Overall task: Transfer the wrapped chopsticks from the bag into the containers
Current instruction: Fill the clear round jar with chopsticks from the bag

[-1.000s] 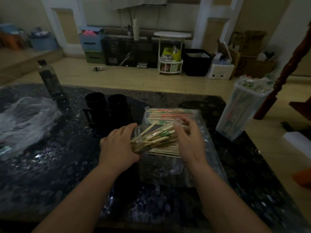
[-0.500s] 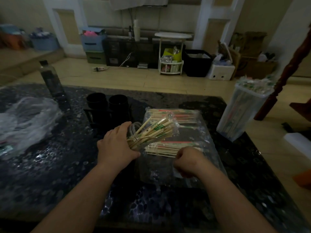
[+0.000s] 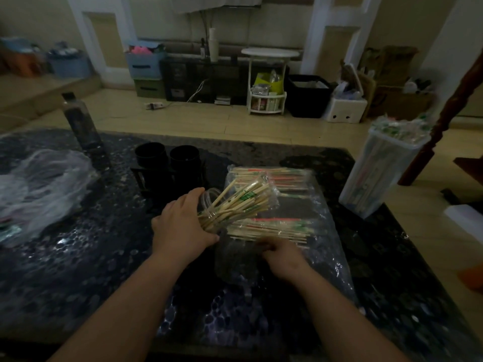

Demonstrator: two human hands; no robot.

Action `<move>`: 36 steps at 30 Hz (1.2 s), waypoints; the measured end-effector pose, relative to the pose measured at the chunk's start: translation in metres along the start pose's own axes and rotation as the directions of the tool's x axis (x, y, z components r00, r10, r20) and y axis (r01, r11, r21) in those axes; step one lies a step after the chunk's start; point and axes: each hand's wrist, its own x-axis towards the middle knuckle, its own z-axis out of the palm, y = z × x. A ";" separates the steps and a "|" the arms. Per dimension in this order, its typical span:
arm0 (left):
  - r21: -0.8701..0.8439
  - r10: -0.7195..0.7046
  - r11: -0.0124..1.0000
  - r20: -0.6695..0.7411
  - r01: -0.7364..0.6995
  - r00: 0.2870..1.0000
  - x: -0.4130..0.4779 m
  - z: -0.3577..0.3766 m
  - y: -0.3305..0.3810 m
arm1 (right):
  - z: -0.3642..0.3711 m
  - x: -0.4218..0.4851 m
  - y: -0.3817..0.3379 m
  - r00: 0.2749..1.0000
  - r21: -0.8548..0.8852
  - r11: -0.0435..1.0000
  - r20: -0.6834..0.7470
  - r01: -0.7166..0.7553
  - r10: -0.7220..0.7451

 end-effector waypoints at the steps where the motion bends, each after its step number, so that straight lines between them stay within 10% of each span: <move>1: 0.003 -0.002 1.000 0.002 0.002 1.000 0.000 0.000 0.000 | 0.001 0.000 0.001 0.999 0.018 0.999 -0.035 0.030 -0.029; 10: -0.022 -0.004 1.000 0.003 0.004 1.000 0.001 0.001 0.001 | 0.015 0.003 0.014 0.965 -0.460 0.875 -0.122 0.153 -0.233; 36: -0.026 -0.003 1.000 0.035 0.004 0.999 0.002 0.003 0.004 | 0.010 0.013 0.013 0.957 -0.538 0.833 -0.149 0.131 -0.247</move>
